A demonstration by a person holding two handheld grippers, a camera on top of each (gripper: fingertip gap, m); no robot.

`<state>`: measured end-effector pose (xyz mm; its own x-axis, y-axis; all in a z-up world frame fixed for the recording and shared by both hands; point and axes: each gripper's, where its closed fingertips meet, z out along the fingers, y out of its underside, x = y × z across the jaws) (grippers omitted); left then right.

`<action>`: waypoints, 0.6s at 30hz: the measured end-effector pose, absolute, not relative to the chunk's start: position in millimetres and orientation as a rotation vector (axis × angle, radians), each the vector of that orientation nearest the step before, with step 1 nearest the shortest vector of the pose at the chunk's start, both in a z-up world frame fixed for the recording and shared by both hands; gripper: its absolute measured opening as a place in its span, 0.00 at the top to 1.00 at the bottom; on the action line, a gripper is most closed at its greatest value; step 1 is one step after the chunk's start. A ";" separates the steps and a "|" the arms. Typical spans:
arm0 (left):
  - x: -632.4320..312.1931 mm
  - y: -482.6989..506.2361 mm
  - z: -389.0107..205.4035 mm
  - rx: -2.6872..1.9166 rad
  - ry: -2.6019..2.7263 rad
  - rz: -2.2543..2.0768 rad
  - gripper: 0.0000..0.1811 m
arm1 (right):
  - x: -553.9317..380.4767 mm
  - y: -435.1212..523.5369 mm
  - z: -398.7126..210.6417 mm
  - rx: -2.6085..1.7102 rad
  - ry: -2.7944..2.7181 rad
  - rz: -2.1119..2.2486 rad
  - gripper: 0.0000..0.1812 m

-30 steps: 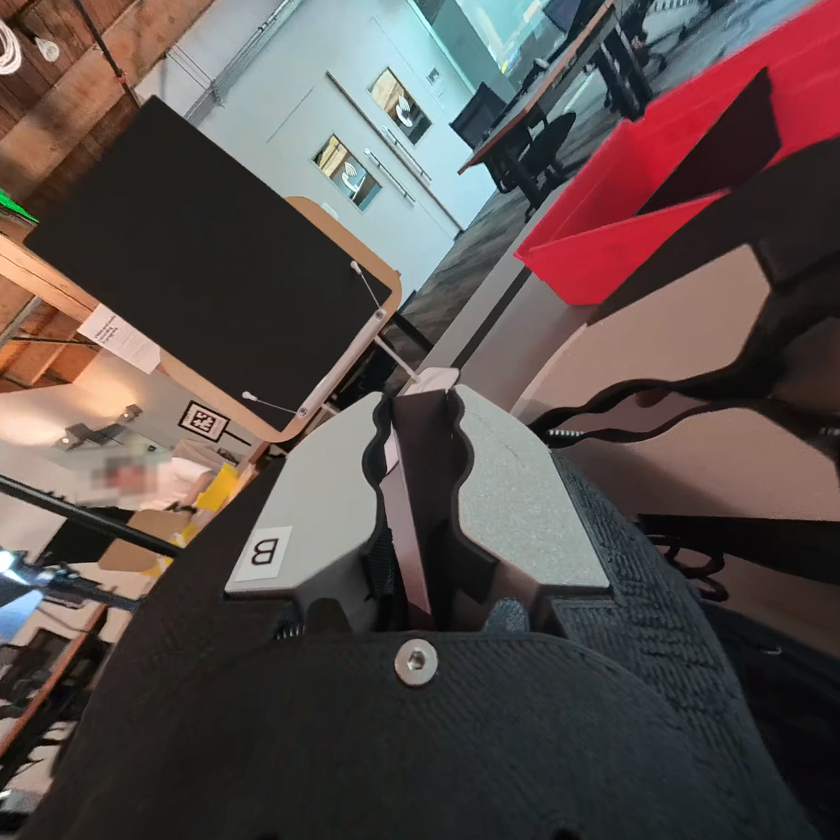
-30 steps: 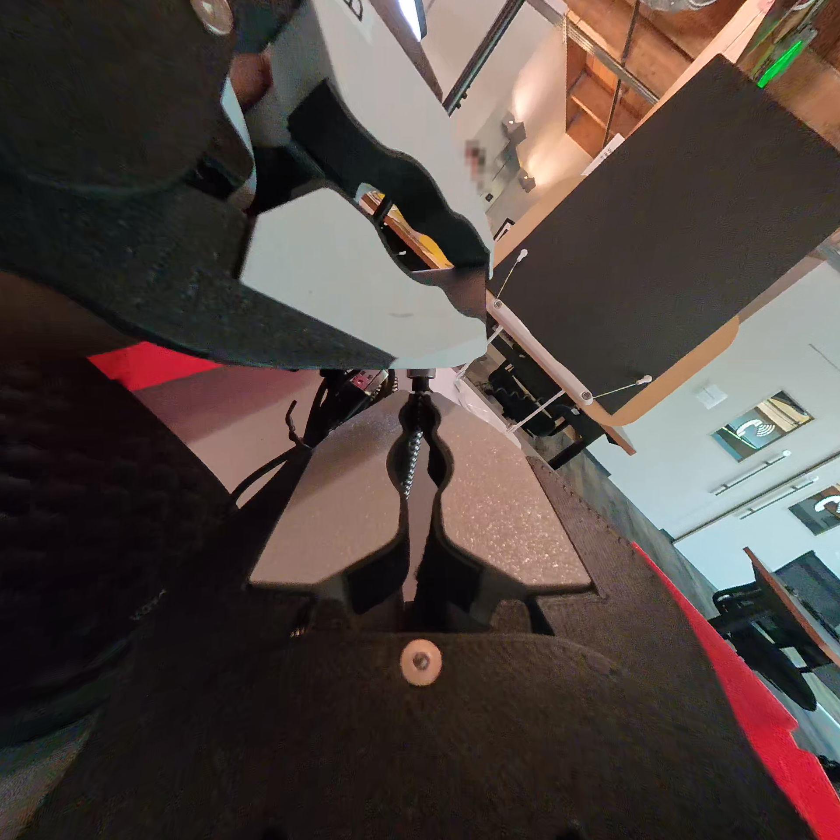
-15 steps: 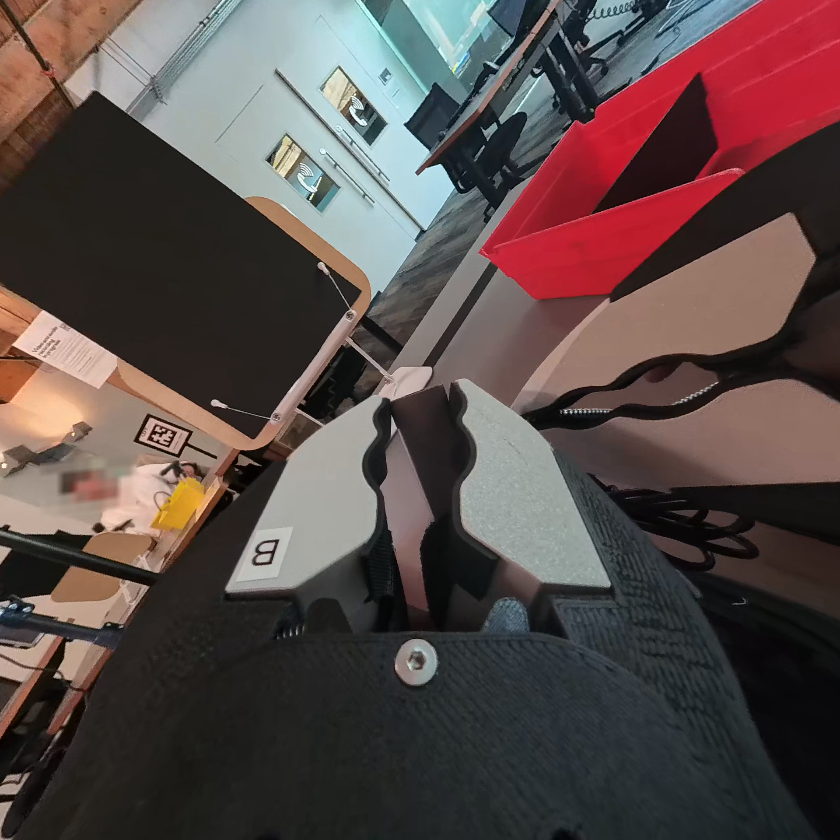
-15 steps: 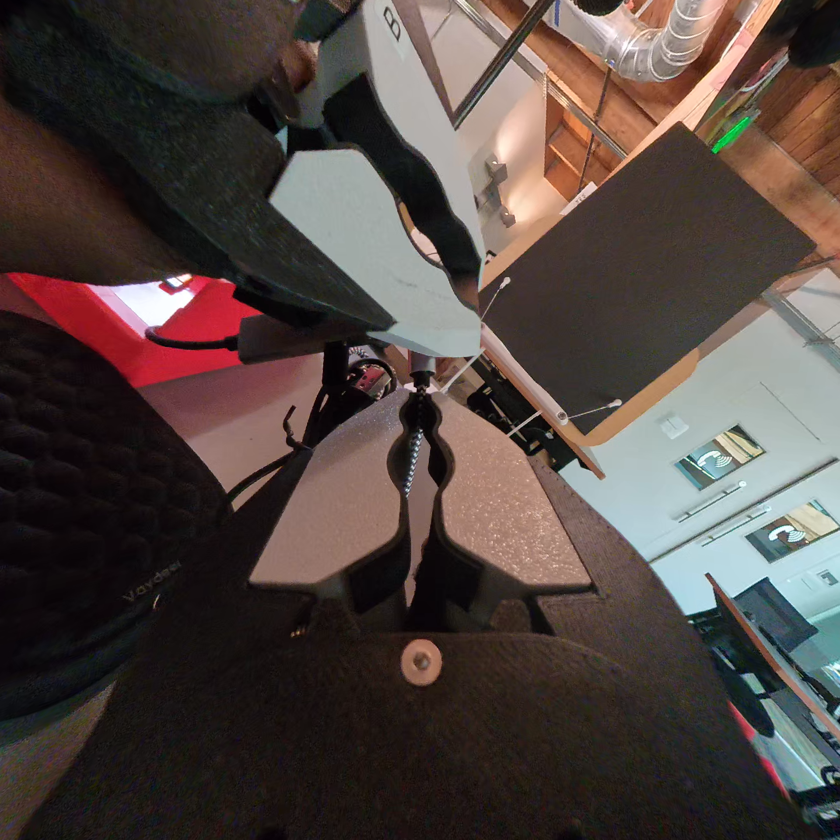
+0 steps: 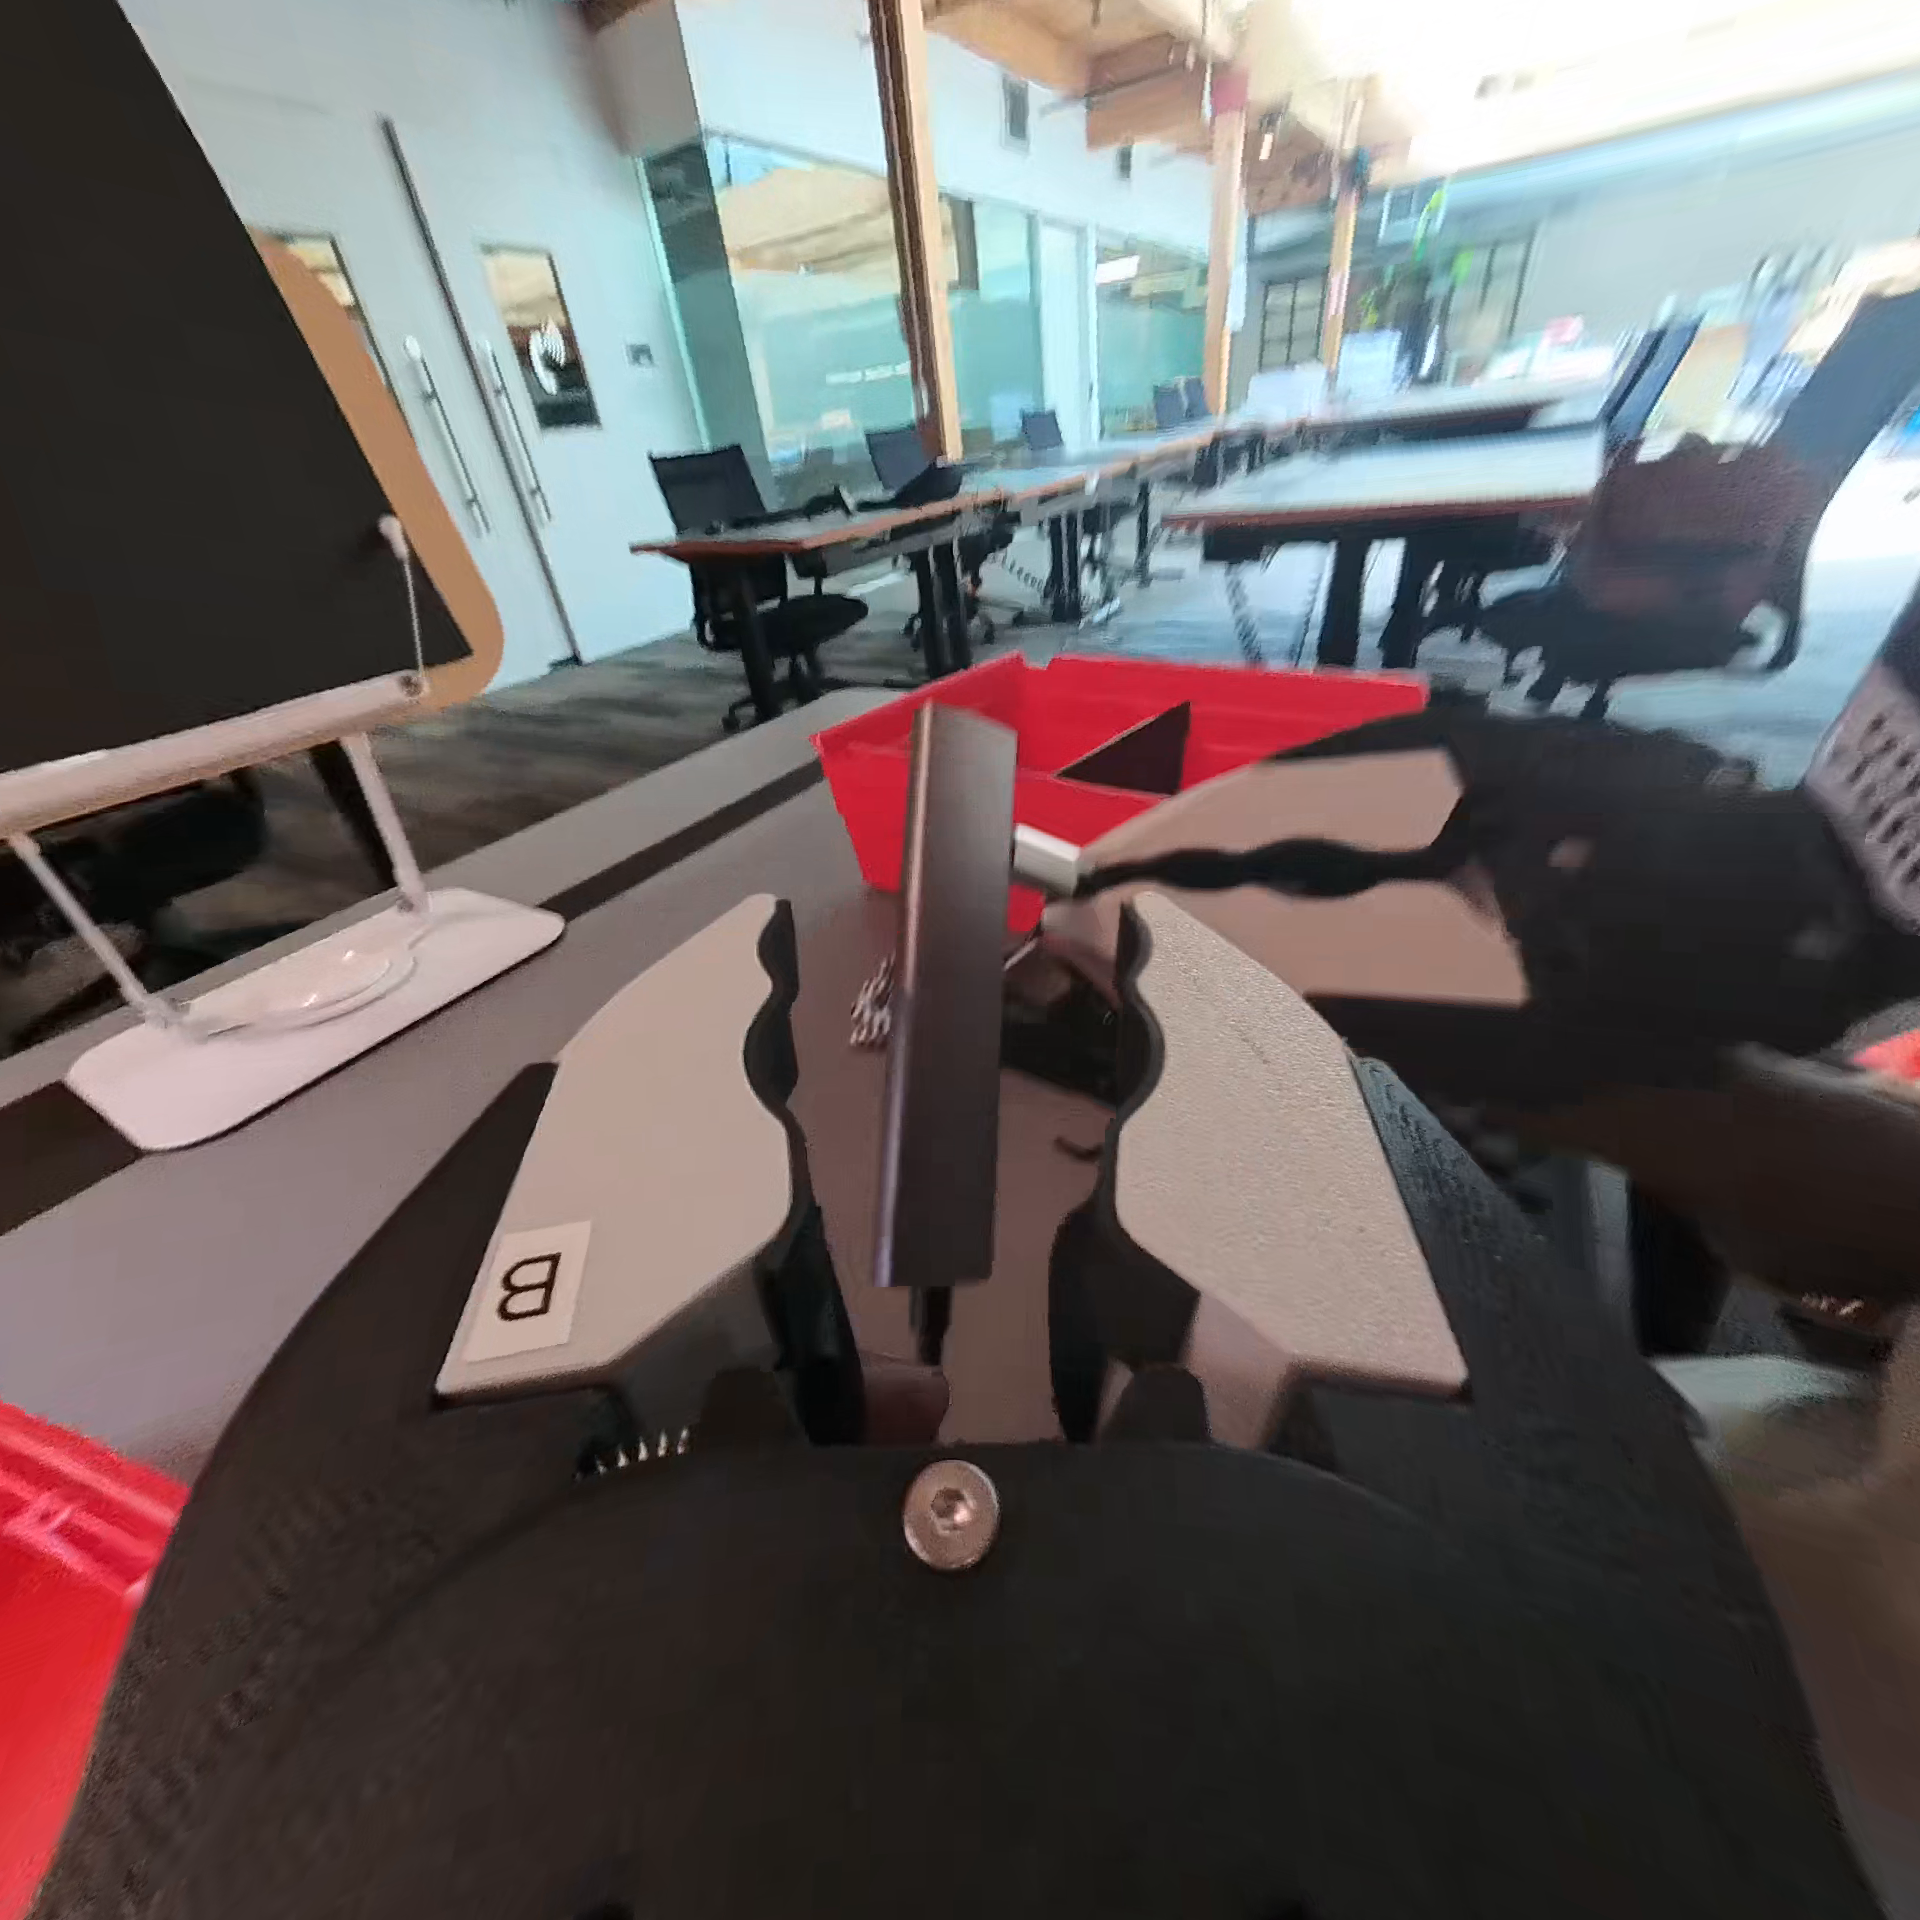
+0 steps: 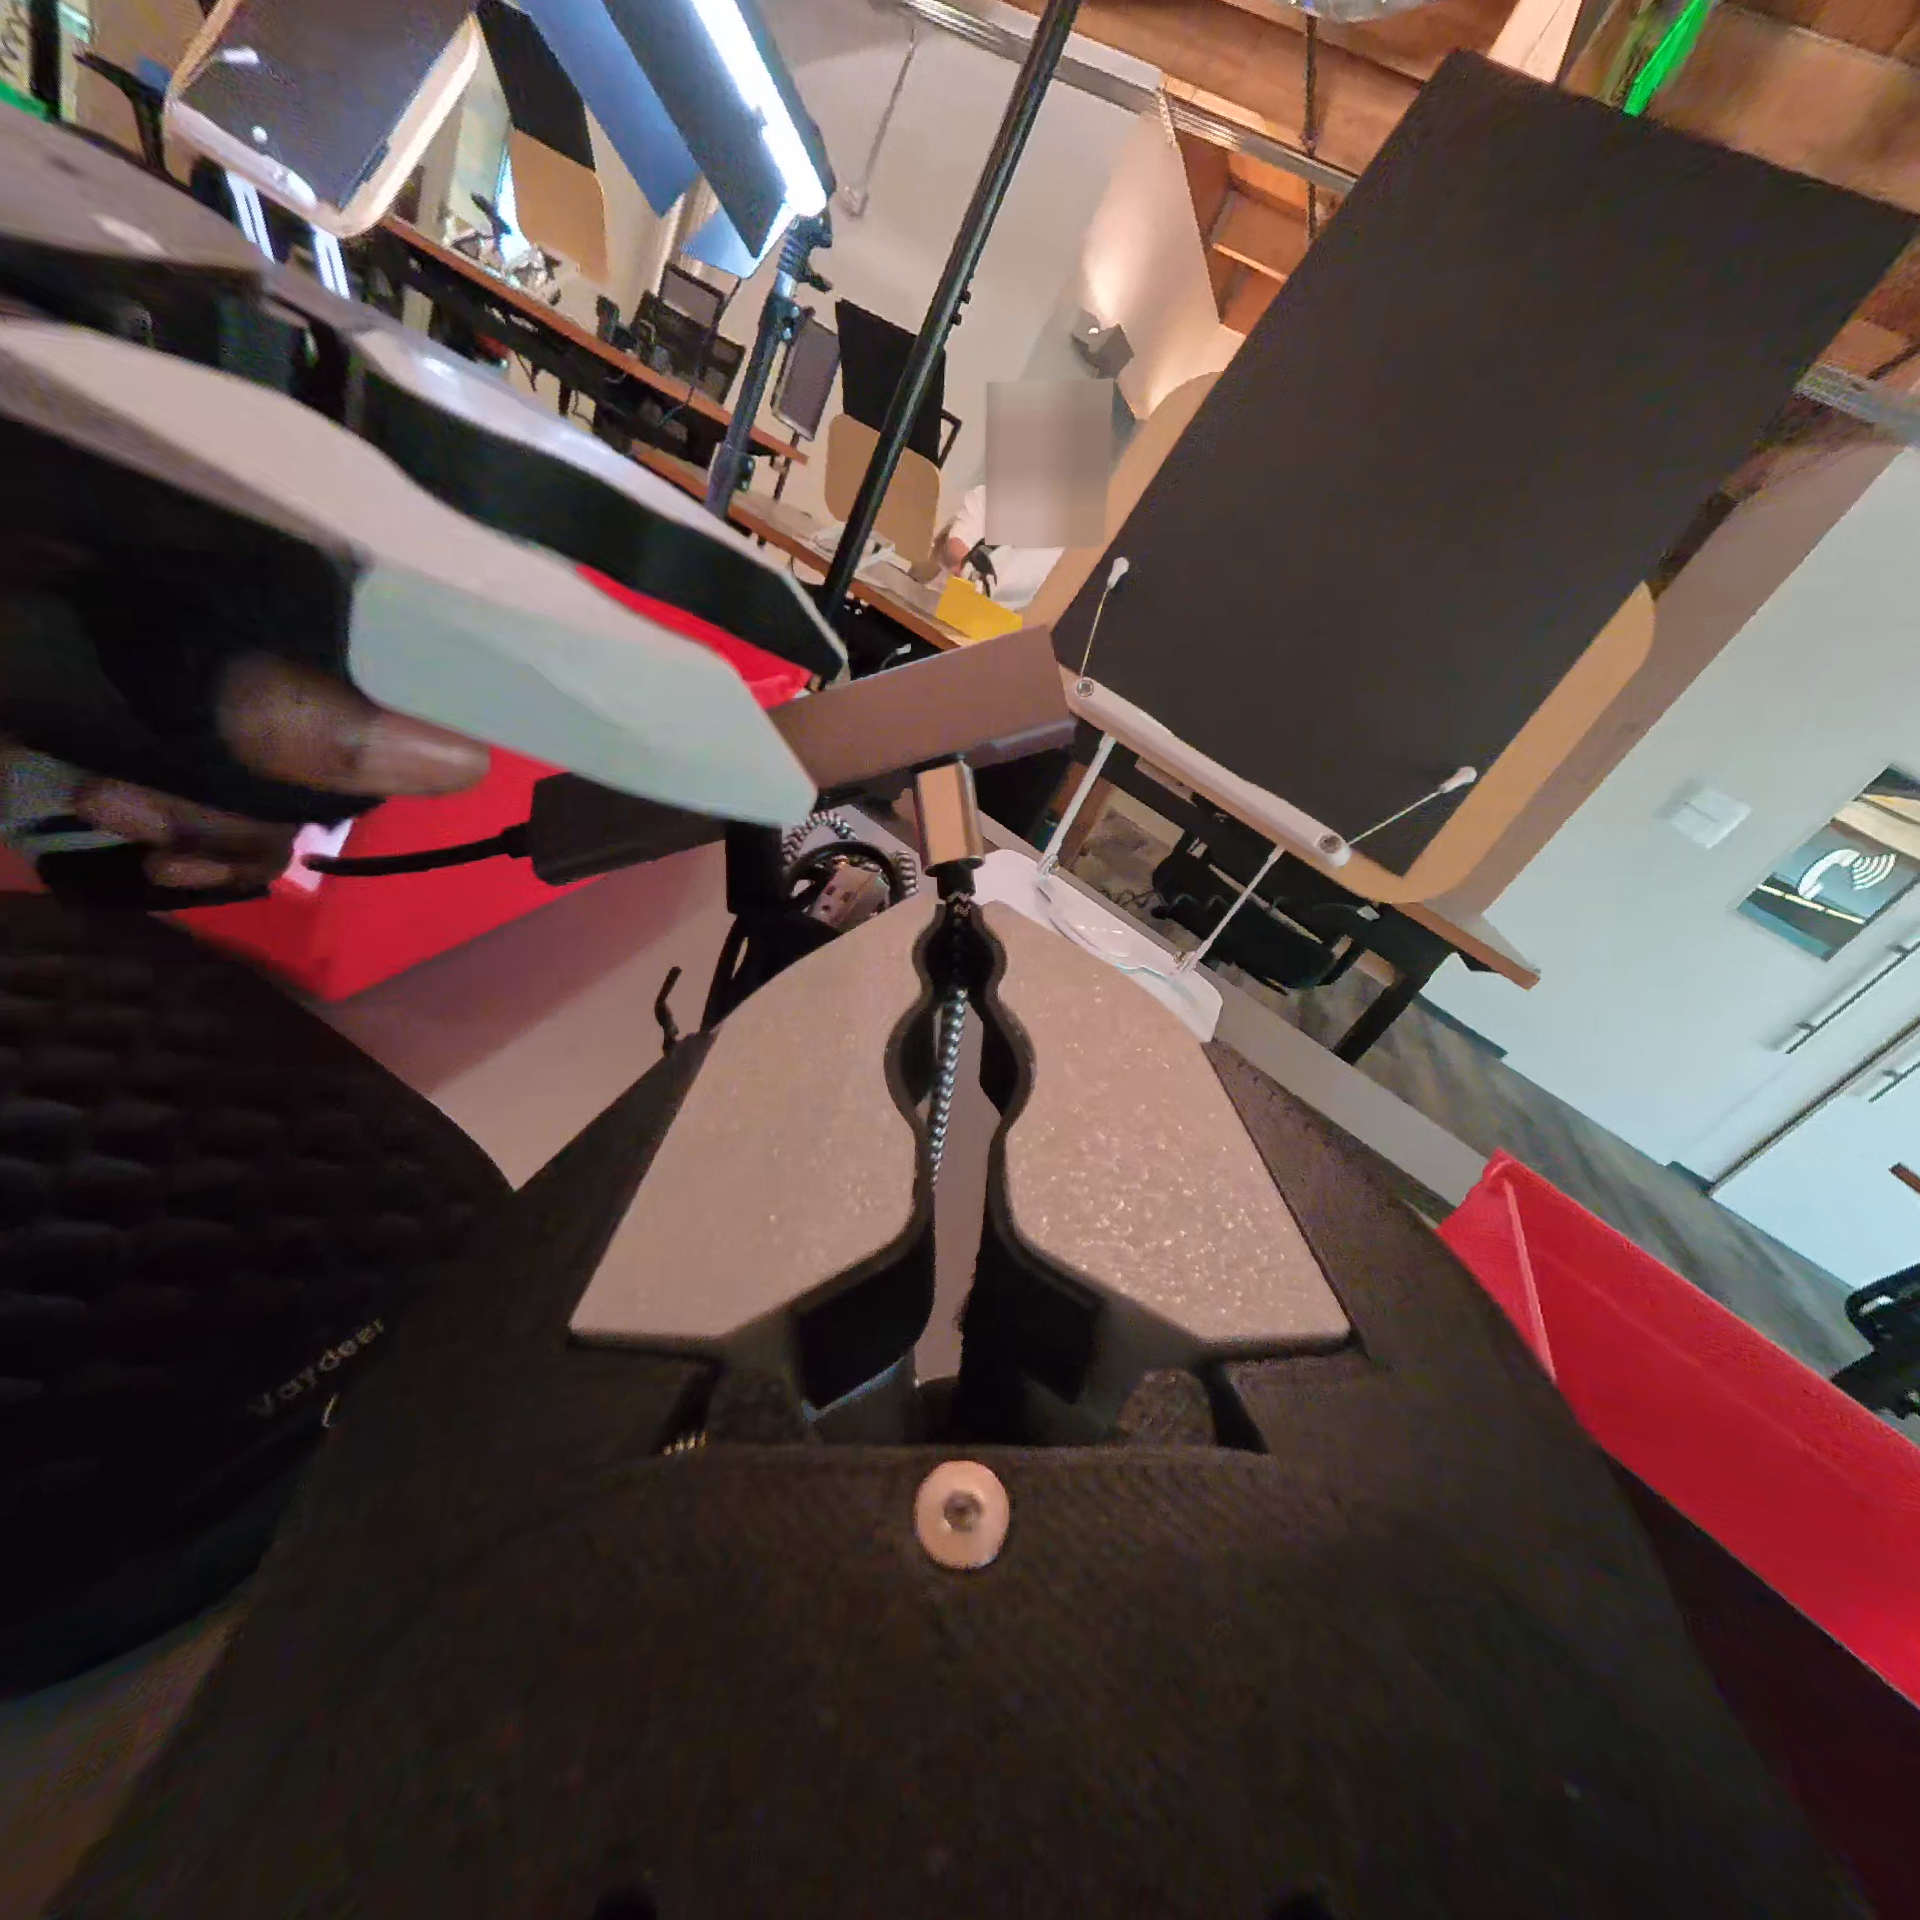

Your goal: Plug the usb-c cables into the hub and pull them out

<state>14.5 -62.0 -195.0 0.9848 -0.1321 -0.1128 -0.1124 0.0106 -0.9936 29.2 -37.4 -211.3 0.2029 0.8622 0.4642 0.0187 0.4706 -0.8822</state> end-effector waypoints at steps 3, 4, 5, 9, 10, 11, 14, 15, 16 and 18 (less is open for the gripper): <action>13.9 -51.2 -213.7 -1.693 0.263 0.176 0.70 | 29.8 -43.7 -206.3 -0.903 -1.214 0.740 0.99; 11.7 -48.7 -215.4 -1.704 0.280 0.280 0.71 | 29.1 -46.2 -206.4 -0.889 -1.222 0.719 0.99; 8.9 -48.2 -214.5 -1.697 0.296 0.384 0.76 | 28.0 -48.1 -207.6 -0.880 -1.234 0.700 0.99; 0.3 -57.7 -211.6 -1.695 0.319 0.558 0.87 | 24.9 -57.8 -211.2 -0.852 -1.266 0.762 0.99; 0.6 -59.4 -211.5 -1.701 0.306 0.527 0.89 | 24.8 -60.3 -210.2 -0.837 -1.264 0.794 0.99; 0.4 -61.1 -209.2 -1.692 0.291 0.506 0.89 | 25.7 -61.8 -206.9 -0.824 -1.242 0.843 0.96; -11.3 -70.0 -201.2 -1.689 0.227 0.549 0.89 | 35.7 -65.5 -188.6 -0.793 -1.135 1.118 0.86; -13.4 -72.4 -201.0 -1.702 0.222 0.554 0.89 | 40.9 -66.8 -181.2 -0.794 -1.095 1.254 0.82; -13.7 -74.1 -200.1 -1.701 0.223 0.550 0.89 | 46.0 -66.3 -173.7 -0.799 -1.050 1.391 0.78; -10.9 -75.7 -196.5 -1.674 0.225 0.517 0.89 | 55.8 -62.1 -159.1 -0.804 -0.948 1.661 0.69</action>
